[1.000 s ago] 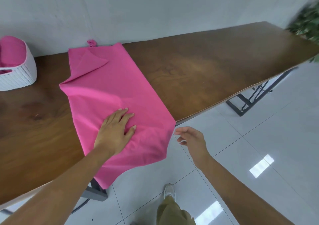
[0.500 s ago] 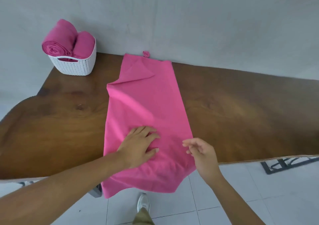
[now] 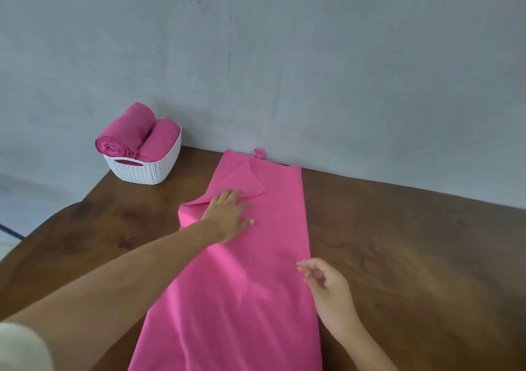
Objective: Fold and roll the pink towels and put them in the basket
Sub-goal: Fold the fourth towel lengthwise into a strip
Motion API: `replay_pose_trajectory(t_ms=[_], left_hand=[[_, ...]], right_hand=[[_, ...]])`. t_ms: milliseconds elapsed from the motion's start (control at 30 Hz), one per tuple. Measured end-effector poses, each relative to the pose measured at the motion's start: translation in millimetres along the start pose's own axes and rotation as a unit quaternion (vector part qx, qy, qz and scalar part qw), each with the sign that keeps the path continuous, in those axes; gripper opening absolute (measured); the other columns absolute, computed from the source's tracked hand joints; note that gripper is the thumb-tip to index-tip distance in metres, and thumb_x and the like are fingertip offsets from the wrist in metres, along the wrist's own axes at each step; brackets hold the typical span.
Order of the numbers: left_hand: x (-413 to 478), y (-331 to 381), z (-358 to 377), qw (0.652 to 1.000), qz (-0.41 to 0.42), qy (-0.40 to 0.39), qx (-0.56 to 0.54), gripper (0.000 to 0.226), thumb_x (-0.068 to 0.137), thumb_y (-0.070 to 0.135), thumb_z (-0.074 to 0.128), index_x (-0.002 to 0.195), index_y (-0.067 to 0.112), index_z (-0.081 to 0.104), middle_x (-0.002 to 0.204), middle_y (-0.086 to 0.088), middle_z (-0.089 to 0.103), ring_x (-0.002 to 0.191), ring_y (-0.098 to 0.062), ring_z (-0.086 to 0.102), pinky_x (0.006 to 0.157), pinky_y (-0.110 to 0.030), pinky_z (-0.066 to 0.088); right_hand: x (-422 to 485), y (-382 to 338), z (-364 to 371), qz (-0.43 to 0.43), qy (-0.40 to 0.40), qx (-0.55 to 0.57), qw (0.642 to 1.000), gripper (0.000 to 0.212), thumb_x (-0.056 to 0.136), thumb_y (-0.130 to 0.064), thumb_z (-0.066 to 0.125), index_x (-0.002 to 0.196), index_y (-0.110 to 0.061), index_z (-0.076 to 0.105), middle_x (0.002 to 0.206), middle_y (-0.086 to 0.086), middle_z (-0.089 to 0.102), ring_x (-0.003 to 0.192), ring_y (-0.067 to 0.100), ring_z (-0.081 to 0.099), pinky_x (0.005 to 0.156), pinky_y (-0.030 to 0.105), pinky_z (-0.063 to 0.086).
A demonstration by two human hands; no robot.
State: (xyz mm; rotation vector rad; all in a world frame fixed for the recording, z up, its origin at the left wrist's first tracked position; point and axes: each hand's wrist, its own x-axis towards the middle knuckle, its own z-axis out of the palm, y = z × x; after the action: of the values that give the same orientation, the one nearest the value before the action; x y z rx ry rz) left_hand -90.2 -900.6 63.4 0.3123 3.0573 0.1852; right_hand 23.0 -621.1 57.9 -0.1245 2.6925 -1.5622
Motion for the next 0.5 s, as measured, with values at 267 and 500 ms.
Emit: replay_pose_trajectory(t_ms=[267, 500], left_hand=[[42, 5, 6, 0.994, -0.048, -0.082, 0.053, 0.070, 0.102, 0.062, 0.034, 0.156, 0.018, 0.036, 0.167, -0.005, 0.016, 0.151, -0.034, 0.017, 0.121, -0.052, 0.022], [55, -1, 8, 0.998, -0.063, -0.017, -0.014, 0.054, 0.103, 0.050, 0.044, 0.142, 0.013, 0.053, 0.151, -0.006, 0.047, 0.140, -0.028, 0.041, 0.115, -0.044, 0.030]], right_hand=[[60, 9, -10, -0.041, -0.032, -0.012, 0.999, 0.031, 0.098, -0.001, 0.056, 0.104, -0.027, 0.071, 0.103, -0.017, 0.071, 0.102, -0.005, 0.063, 0.087, 0.008, 0.045], [100, 22, -13, -0.064, -0.092, -0.071, 0.991, 0.031, 0.099, -0.008, 0.054, 0.110, -0.034, 0.068, 0.108, -0.021, 0.067, 0.105, -0.005, 0.061, 0.088, 0.013, 0.047]])
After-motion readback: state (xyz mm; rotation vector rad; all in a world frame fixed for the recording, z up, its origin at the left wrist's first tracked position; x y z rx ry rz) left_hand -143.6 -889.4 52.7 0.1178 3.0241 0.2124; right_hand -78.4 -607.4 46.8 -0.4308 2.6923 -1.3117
